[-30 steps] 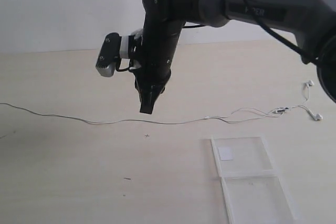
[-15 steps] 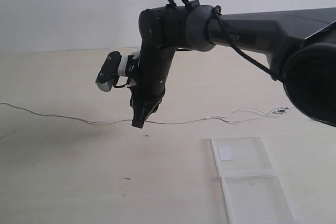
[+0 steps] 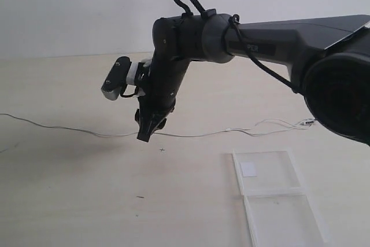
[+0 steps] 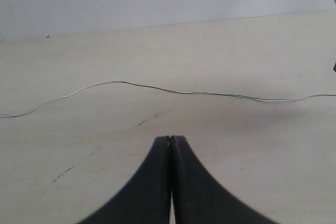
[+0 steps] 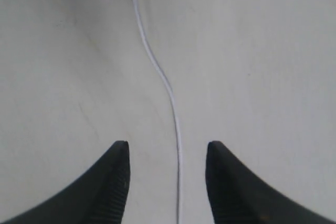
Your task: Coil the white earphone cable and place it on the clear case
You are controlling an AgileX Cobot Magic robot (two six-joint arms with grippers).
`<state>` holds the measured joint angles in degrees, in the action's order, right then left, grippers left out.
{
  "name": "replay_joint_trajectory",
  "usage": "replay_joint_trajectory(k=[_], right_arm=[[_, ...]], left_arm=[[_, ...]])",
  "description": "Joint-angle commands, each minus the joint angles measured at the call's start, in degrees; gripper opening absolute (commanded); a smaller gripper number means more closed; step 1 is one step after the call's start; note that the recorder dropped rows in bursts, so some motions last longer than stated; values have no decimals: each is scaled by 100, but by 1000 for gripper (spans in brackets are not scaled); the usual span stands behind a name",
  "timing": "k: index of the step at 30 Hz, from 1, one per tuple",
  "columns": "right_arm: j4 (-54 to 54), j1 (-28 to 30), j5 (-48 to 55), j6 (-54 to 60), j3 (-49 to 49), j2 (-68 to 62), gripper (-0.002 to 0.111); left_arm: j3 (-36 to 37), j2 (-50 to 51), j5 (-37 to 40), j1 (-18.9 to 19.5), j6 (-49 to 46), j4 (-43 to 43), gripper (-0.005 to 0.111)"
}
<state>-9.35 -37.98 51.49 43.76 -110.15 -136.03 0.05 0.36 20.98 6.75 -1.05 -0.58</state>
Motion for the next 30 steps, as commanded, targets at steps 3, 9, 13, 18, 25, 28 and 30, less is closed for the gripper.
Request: replay_joint_trajectory(k=[3,9,13,18,25,28,30], right_arm=[[-128,-2,-198,-48,-53,-8,46],[-316,-2,-255,-102,-53,-73,46],[-316,-2,-293,-183,-53,-81,46],[-169,-2,-365,-307,-53,-81,46],[136,-2,-217,-822,-53,-81,46],[136,-2,-157,-937,-53,-122,46],[136,-2,-121,-937,-53,-171,46]], left_arm=[[-5,-36,-53,-3,-23,58,0],[-5,-36,-53,-3,-23,58,0],[-5,-36,-53,-3,-23,58,0],[-5,-36,-53,-3,-23,58,0],[-5,-36,-53,-3,-23,58,0],[-5,-36,-53,-3,-23,58,0],[-5,-36,-53,-3,-23,58,0]])
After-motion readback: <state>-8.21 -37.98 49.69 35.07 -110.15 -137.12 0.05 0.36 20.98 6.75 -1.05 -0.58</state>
